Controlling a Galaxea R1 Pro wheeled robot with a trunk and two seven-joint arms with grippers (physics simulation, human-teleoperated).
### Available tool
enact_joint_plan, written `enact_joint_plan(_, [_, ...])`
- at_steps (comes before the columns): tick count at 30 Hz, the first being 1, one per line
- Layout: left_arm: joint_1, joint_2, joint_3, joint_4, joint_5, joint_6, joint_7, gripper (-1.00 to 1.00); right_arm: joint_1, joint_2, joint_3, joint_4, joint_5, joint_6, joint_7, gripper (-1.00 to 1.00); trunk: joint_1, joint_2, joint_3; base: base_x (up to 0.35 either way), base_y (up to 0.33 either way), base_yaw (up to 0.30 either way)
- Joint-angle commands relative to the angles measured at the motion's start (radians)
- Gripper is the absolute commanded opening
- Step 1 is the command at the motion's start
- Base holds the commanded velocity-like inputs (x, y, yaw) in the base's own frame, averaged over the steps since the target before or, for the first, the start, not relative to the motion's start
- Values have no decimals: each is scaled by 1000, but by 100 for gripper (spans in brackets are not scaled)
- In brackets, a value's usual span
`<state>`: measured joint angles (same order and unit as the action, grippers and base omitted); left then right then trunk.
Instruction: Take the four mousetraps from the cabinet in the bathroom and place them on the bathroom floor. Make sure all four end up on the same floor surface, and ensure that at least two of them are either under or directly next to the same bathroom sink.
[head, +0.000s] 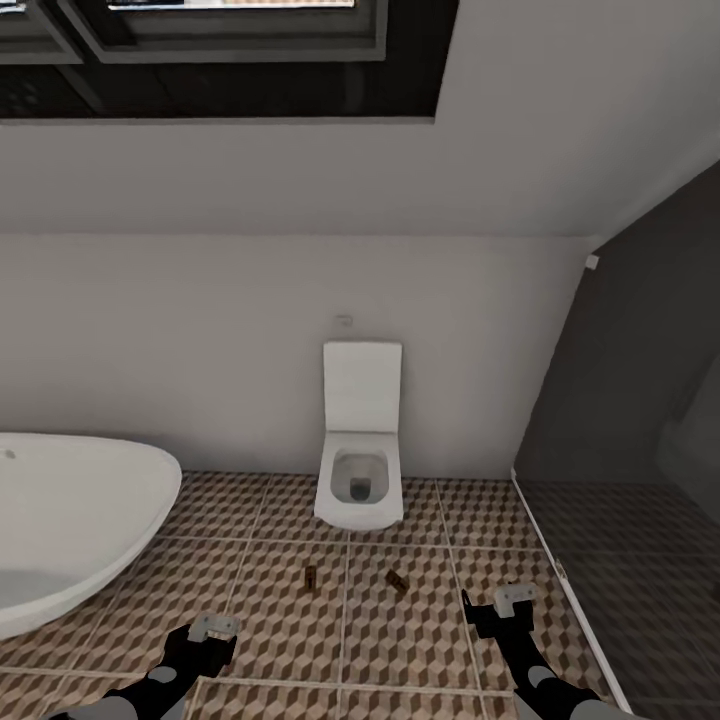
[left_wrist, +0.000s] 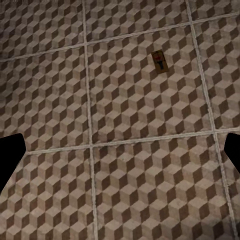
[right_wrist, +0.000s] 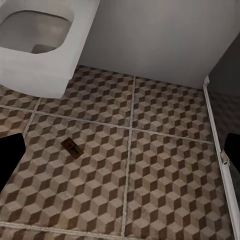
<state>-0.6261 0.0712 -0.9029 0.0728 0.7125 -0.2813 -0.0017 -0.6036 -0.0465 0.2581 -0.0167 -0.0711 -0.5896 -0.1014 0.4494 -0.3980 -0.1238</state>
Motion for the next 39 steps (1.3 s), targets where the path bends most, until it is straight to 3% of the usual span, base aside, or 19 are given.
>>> enact_joint_plan(1, [-1, -1, -7, 2, 3, -4, 0, 100, -1, 0, 9, 0, -7, -3, -3, 100, 1, -2, 0, 0, 0, 0])
enact_joint_plan(39, [-1, -1, -7, 2, 4, -4, 0, 100, -1, 0, 9, 0, -7, -1, -3, 100, 1, -2, 61, 0, 0, 0])
